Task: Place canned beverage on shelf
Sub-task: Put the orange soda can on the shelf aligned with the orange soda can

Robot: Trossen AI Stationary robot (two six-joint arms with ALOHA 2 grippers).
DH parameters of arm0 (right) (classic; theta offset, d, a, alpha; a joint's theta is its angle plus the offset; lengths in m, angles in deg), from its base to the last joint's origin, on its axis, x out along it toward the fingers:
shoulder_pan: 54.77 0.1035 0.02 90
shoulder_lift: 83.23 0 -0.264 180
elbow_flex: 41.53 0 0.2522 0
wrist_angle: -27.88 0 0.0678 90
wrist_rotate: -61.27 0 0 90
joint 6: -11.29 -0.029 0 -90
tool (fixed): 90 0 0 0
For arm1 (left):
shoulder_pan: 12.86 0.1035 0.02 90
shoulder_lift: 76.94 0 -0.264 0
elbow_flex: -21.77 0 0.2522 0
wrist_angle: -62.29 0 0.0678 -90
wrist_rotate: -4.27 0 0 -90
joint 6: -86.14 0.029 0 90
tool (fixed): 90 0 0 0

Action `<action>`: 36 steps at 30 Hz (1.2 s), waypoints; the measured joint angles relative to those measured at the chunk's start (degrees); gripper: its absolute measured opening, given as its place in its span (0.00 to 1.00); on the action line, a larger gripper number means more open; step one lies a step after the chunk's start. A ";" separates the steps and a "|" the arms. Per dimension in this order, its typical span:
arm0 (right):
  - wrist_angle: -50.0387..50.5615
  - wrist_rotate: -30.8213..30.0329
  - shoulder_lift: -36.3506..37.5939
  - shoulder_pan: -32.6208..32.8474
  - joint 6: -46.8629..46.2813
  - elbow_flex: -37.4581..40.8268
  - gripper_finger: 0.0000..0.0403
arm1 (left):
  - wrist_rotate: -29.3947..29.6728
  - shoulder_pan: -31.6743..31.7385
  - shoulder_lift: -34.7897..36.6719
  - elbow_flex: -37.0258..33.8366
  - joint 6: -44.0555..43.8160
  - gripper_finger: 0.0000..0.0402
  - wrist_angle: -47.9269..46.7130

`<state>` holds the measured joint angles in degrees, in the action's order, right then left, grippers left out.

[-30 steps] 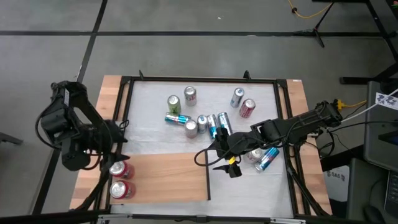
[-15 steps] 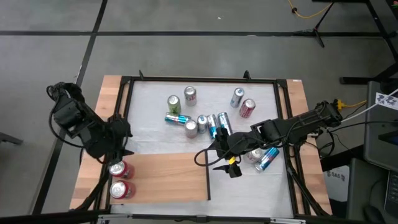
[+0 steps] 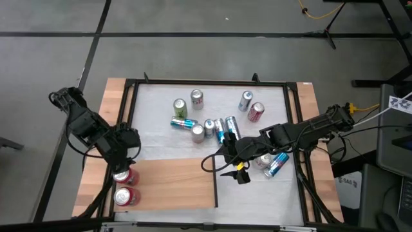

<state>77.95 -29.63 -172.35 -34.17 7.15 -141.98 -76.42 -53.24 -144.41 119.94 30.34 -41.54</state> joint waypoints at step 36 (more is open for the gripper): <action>-0.02 0.00 0.00 0.00 0.00 0.00 0.91 | -5.96 -0.45 4.47 -8.56 -4.37 0.83 0.02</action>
<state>77.93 -29.63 -172.35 -34.17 7.15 -141.99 -82.39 -53.68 -139.94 111.38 25.96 -41.52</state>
